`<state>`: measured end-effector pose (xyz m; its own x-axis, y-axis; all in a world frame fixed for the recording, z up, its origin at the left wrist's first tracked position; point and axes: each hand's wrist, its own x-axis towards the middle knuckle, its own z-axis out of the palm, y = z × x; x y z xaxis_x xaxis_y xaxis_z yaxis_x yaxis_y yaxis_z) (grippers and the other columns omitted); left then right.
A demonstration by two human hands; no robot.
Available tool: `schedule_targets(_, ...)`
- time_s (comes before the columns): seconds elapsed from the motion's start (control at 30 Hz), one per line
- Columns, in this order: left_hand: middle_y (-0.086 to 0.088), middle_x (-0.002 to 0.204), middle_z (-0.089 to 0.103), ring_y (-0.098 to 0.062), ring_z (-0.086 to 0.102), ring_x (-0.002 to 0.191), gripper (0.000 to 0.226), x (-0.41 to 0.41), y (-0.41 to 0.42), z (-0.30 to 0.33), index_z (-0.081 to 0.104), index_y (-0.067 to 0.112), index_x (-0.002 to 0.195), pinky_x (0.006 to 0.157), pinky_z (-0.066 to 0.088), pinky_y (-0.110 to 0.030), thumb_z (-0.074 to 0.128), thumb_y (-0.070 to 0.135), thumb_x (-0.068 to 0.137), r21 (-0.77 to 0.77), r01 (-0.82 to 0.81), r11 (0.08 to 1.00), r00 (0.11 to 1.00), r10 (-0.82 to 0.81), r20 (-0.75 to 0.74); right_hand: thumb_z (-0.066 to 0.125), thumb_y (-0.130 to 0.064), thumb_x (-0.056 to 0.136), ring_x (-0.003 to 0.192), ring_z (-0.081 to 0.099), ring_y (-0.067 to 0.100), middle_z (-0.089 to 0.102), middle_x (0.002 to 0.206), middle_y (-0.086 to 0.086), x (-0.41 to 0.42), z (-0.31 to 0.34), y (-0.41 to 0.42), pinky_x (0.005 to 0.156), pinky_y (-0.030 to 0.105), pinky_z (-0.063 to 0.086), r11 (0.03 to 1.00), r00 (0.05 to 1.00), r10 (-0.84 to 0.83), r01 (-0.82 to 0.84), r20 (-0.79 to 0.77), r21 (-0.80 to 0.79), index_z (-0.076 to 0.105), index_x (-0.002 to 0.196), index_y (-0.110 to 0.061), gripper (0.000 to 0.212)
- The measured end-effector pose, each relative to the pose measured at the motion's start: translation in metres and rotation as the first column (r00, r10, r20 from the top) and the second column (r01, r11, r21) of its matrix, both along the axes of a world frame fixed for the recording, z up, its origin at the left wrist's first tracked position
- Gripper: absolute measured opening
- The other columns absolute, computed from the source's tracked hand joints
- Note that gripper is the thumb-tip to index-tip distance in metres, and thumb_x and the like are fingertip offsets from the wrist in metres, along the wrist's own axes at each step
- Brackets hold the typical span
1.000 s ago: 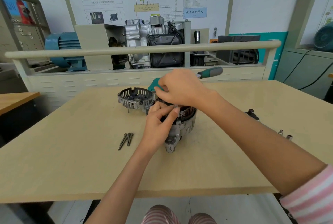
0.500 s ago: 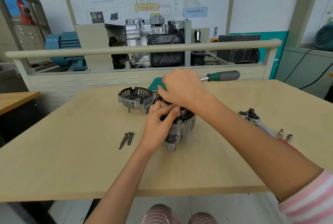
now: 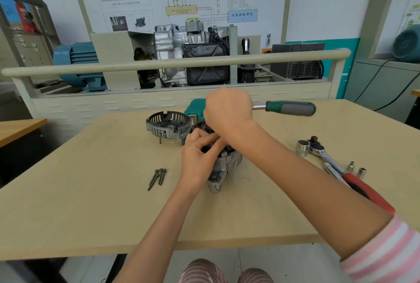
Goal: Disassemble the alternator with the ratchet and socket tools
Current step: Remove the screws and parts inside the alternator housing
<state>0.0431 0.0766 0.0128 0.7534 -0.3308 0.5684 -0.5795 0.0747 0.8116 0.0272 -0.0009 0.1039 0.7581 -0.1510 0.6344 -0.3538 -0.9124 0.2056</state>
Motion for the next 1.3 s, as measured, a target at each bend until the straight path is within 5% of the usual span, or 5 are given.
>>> schedule_targets(0.33, 0.002, 0.074, 0.041, -0.016, 0.042, 0.085, 0.017, 0.002, 0.005, 0.001, 0.068, 0.035, 0.085, 0.08, 0.034, -0.02, 0.063, 0.019, 0.088, 0.044, 0.043, 0.998, 0.999, -0.043, 0.012, 0.045, -0.032, 0.091, 0.055, 0.037, 0.015, 0.037, 0.054, -0.007, -0.003, 0.009, -0.018, 0.045, 0.025, 0.02, 0.924, 0.914, 0.382, -0.38, -0.137, 0.041, 0.033, 0.056, -0.021, 0.039)
schedule_targets(0.5, 0.006, 0.069, 0.04, -0.014, 0.041, 0.078, 0.021, 0.003, -0.001, -0.001, 0.071, 0.031, 0.077, 0.077, 0.036, -0.025, 0.069, 0.011, 0.082, -0.015, 0.003, 1.0, 1.0, -0.003, -0.013, 0.047, -0.013, 0.092, 0.05, 0.034, 0.017, 0.029, 0.056, -0.001, 0.0, 0.0, -0.004, 0.042, 0.024, 0.016, 1.0, 1.0, -0.002, 0.002, -0.008, 0.023, 0.039, 0.063, -0.016, 0.029)
schedule_targets(0.6, 0.005, 0.069, 0.041, -0.012, 0.041, 0.076, 0.031, 0.003, 0.0, -0.001, 0.067, 0.034, 0.065, 0.073, 0.035, -0.022, 0.068, 0.007, 0.082, -0.01, 0.009, 1.0, 0.999, -0.01, -0.037, 0.05, -0.013, 0.091, 0.044, 0.025, 0.015, 0.029, 0.055, -0.001, 0.002, -0.001, 0.005, 0.042, 0.024, 0.016, 0.998, 0.998, -0.055, 0.055, -0.003, 0.018, 0.031, 0.057, -0.014, 0.039)
schedule_targets(1.0, -0.015, 0.083, 0.052, -0.016, 0.047, 0.091, 0.014, 0.003, 0.007, 0.003, 0.07, 0.034, 0.084, 0.085, 0.036, -0.02, 0.064, 0.021, 0.086, 0.044, 0.08, 0.996, 0.997, -0.079, -0.011, 0.046, -0.042, 0.09, 0.046, 0.029, 0.004, 0.037, 0.049, -0.007, -0.004, 0.009, -0.016, 0.044, 0.027, 0.017, 0.905, 0.897, 0.425, -0.422, -0.118, 0.052, 0.032, 0.052, -0.021, 0.046)
schedule_targets(1.3, 0.002, 0.069, 0.041, -0.015, 0.041, 0.079, 0.029, 0.004, 0.003, 0.0, 0.068, 0.034, 0.069, 0.082, 0.037, -0.03, 0.067, 0.009, 0.083, -0.006, 0.035, 0.999, 0.999, -0.036, -0.009, 0.048, -0.018, 0.092, 0.046, 0.028, 0.015, 0.031, 0.057, 0.0, 0.002, 0.002, 0.005, 0.041, 0.025, 0.018, 0.999, 0.999, -0.033, 0.033, -0.043, 0.01, 0.034, 0.059, -0.014, 0.036)
